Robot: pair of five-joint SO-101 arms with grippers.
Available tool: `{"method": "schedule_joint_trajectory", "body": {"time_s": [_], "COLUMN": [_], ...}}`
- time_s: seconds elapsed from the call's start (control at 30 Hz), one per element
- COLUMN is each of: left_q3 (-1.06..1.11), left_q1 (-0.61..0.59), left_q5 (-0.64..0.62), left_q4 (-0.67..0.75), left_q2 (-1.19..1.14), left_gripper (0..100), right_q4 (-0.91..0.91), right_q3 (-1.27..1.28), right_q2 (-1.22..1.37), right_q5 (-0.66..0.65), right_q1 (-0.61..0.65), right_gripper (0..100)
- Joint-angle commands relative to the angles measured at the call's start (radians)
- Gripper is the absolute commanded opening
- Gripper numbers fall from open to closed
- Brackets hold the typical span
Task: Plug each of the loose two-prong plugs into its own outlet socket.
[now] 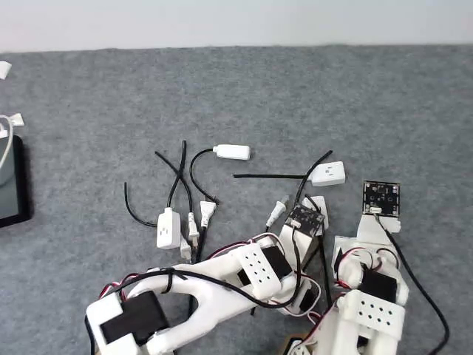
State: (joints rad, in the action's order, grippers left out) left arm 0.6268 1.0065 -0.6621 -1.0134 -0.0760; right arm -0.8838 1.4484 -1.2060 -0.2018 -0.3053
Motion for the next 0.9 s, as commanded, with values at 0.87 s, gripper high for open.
{"method": "schedule_joint_trajectory", "body": {"time_s": [0.87], "left_q3": [0.114], "left_q1": [-0.408], "left_q5": [0.299], "left_q4": [-0.103], "left_q2": [0.631], "left_gripper": [1], "right_q4": [0.031], "right_q3": [-0.026], "right_q2": [-0.002], "right_q5": [-0.012], "right_q1": [-0.016], "right_gripper": [2.7]}}
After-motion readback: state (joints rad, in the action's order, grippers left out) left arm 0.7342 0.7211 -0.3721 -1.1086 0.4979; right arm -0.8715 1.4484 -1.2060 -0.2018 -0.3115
